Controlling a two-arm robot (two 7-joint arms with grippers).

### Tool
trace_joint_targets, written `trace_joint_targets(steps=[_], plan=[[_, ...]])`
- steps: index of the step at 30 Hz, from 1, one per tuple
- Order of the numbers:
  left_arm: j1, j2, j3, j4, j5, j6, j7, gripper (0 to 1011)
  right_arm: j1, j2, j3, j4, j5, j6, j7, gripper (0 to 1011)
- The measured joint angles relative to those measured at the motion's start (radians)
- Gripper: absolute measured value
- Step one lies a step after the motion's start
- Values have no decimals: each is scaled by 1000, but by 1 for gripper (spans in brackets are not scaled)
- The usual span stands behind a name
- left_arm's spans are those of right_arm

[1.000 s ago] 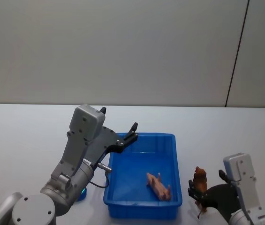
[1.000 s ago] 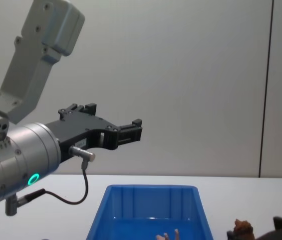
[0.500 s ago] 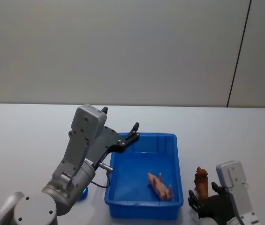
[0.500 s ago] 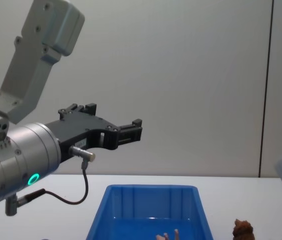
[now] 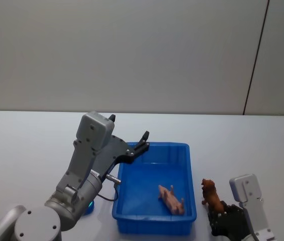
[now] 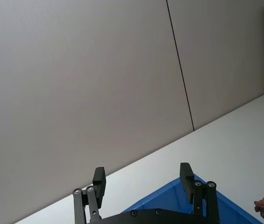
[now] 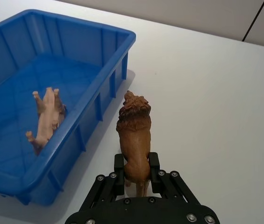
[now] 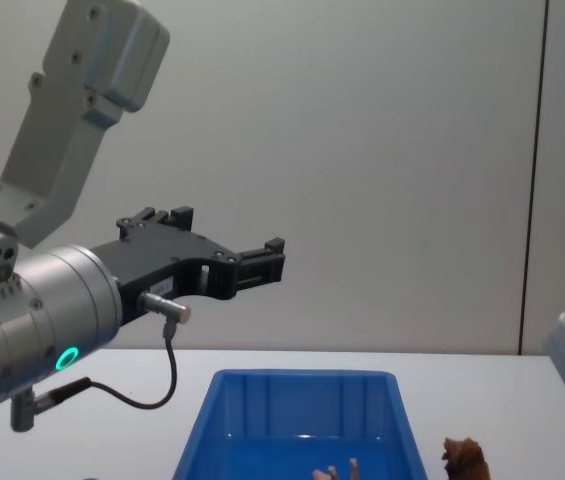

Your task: Pick up the two dolls from the table and place them into the box.

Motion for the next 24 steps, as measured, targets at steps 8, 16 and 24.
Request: trace_joint_targets(steps=[8,16,24], plan=[[0,0,0,0,0,0,0,1001,-7,0,1,-24,-14,-35,-12,287],[0,0,0,0,0,0,0,1001,-14,4,3,-62,-30,-90,-15,287],[0,0,0,0,0,0,0,1001,-10,7,5,-106,-38,-159,23,287]])
